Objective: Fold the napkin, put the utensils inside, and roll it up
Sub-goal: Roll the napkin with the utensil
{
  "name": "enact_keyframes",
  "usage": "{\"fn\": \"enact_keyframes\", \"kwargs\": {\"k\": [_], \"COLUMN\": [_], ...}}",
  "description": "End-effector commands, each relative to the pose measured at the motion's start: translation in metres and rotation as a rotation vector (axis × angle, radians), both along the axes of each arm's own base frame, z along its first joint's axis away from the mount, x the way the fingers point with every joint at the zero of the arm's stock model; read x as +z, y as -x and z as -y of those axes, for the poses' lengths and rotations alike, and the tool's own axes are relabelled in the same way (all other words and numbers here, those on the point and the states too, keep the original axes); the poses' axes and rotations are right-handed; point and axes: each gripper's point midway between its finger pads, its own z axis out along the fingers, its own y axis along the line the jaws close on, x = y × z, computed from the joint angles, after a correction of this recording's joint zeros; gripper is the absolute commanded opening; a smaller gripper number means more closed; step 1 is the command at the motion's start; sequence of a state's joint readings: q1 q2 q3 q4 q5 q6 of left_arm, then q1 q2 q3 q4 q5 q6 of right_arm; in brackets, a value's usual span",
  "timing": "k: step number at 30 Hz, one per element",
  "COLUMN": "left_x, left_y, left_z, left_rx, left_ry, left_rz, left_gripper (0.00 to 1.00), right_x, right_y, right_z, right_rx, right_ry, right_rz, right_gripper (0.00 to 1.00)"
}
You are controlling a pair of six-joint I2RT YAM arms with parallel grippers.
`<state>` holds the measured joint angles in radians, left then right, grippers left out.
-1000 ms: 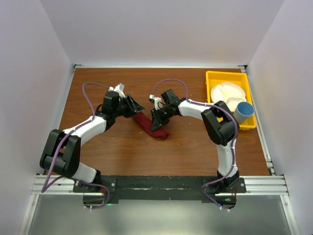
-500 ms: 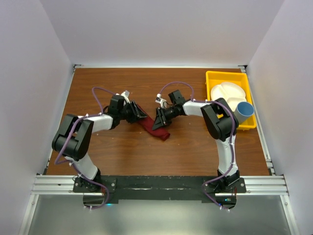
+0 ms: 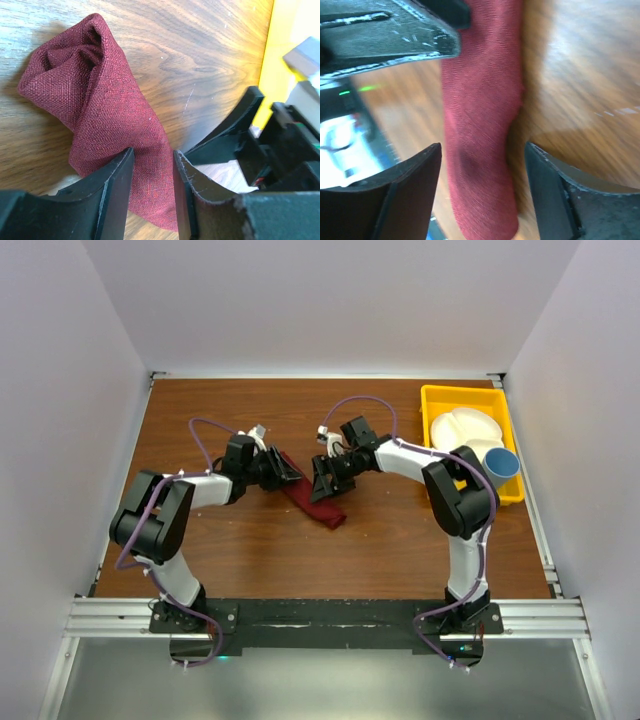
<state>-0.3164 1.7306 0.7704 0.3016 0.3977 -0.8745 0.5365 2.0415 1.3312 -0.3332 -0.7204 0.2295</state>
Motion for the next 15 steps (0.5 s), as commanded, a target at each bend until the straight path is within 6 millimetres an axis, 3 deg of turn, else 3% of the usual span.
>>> {"fn": "enact_keyframes", "kwargs": {"k": [1, 9, 15], "left_x": [-0.007, -0.001, 0.004], "left_y": [0.004, 0.004, 0.002], "left_z": [-0.001, 0.000, 0.001], "left_rx": [0.001, 0.006, 0.007], "left_ry": [-0.004, 0.005, 0.013], "left_rz": [-0.008, -0.004, 0.002], "left_gripper": [0.42, 0.42, 0.42], "right_x": [0.015, 0.021, 0.007], "right_y": [-0.015, -0.015, -0.010], "right_z": [0.011, -0.003, 0.003], "right_rx": [-0.025, -0.085, -0.094], "right_ry": [0.186, 0.424, 0.472], "right_rz": [0.215, 0.503, 0.503], "right_gripper": [0.73, 0.76, 0.73]}}
